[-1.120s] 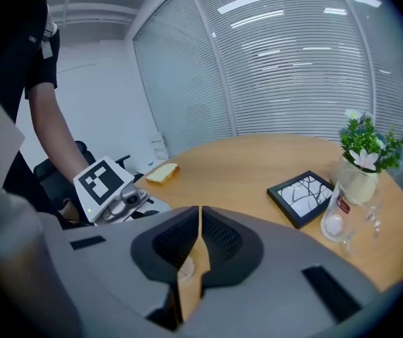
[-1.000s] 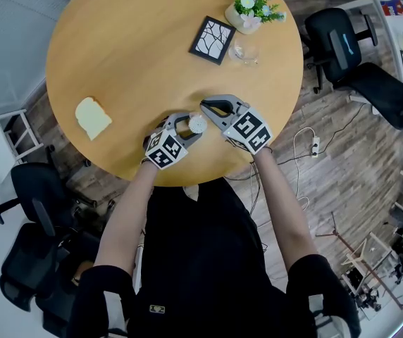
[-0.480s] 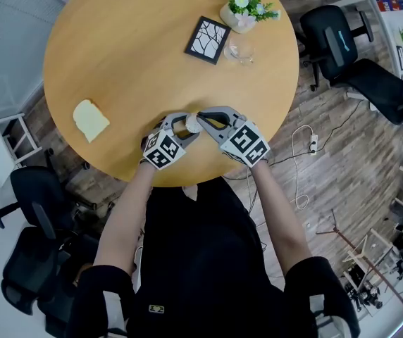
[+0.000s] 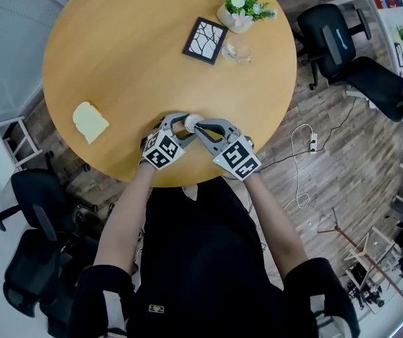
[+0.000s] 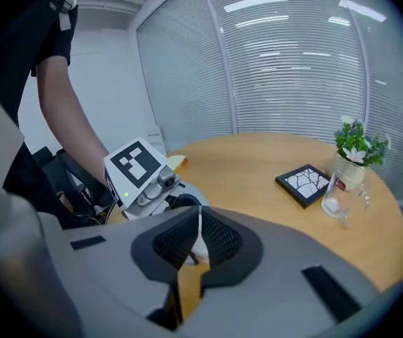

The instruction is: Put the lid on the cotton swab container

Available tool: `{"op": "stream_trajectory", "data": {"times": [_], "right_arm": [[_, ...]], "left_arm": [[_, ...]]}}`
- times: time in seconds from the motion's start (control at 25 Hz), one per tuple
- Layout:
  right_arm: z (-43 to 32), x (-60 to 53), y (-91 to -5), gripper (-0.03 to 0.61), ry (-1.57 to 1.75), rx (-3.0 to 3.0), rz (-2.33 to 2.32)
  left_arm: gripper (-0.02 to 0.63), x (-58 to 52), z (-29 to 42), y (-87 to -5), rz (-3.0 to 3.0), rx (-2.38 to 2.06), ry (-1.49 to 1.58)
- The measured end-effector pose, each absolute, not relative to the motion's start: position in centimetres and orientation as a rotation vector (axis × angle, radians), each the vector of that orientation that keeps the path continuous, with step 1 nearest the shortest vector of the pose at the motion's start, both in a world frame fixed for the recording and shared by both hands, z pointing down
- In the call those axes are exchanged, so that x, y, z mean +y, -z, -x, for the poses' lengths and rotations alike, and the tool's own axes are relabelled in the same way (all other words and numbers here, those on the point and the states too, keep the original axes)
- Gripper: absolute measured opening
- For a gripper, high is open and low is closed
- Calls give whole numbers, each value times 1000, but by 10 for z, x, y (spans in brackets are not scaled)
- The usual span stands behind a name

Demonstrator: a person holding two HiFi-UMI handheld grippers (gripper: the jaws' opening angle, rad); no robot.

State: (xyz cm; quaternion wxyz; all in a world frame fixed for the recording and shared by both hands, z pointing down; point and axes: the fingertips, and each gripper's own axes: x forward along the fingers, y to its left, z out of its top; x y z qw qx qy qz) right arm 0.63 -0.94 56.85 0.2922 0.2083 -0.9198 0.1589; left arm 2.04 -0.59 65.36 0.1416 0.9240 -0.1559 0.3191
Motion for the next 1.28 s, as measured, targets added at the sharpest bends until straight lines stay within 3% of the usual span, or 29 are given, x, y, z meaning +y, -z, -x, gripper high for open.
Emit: {"op": "stream_trajectory", "data": {"times": [1.28], "right_arm": [[-8,13,-597,8,-245,-2307,-605]], "left_arm": [[255,-5,-21,-654,-2680,-466,-931]]}}
